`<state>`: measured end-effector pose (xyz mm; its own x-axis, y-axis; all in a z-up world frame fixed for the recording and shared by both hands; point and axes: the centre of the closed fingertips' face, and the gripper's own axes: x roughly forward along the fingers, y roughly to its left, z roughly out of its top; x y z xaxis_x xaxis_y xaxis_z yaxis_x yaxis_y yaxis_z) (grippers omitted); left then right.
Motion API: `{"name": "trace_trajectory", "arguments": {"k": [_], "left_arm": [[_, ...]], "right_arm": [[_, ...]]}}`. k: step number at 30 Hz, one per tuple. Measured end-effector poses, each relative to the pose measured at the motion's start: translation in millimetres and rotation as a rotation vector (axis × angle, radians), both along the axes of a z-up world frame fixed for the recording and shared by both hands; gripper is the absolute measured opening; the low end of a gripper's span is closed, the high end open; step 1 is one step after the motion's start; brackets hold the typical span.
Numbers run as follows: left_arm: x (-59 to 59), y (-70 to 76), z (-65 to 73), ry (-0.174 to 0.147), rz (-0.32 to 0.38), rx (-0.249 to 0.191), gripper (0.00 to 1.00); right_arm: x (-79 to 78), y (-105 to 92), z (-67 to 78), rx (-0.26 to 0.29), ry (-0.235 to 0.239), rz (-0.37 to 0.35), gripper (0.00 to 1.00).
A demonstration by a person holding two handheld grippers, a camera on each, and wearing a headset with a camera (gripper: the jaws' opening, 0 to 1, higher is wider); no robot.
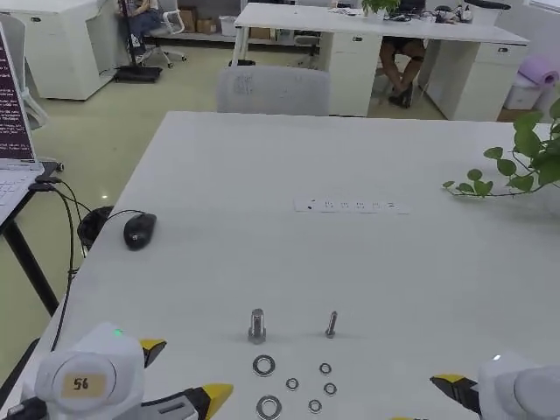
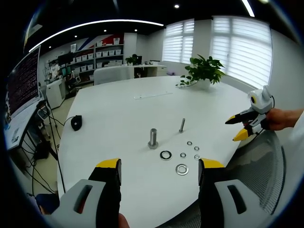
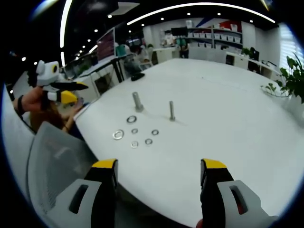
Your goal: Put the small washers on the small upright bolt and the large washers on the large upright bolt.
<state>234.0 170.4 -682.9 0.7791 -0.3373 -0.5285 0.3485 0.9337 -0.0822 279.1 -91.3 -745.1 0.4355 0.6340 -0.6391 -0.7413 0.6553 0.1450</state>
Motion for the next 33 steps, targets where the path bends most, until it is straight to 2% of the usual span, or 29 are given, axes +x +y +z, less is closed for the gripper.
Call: {"name": "trace_trajectory", "arguments": {"k": [33], "left_arm": [[-2.5,-2.5,-1.0,0.001,-0.006,-0.007,0.65]], "right_arm": [[1.3,-0.7,0.9,-0.013,0.002,0.005,0.72]]}}
